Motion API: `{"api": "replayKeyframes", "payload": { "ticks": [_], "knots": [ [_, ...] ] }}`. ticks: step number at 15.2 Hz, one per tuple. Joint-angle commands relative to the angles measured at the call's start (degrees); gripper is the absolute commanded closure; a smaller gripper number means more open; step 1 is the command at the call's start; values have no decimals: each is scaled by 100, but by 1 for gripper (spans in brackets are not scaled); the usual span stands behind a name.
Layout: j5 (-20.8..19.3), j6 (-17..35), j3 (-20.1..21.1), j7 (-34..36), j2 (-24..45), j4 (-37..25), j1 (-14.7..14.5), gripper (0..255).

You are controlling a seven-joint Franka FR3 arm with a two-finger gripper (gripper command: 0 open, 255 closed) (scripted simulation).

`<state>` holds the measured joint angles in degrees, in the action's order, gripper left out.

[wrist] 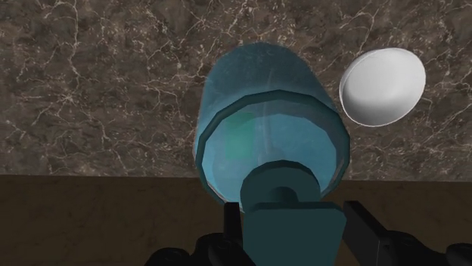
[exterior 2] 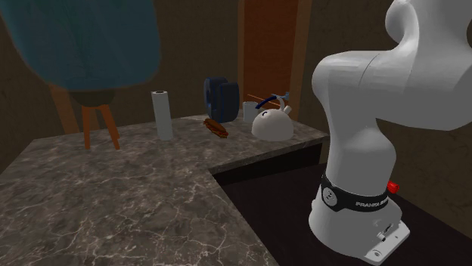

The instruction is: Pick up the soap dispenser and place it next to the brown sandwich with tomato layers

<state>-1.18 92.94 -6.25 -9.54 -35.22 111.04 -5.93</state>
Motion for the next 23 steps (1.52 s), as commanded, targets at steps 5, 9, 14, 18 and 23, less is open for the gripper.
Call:
{"api": "replayKeyframes", "payload": {
  "ticks": [5,9,14,18,23],
  "knots": [
    [20,-425,-1,0,251,-681,-18,255],
    [-34,-604,-193,-232,129,-740,31,255],
    [-222,-825,-688,-825,-248,-601,159,255],
    [-402,-1011,-1108,-1316,-454,-610,248,255],
    [-647,-1245,-1671,-1953,-590,-769,323,255]
  ]
}}
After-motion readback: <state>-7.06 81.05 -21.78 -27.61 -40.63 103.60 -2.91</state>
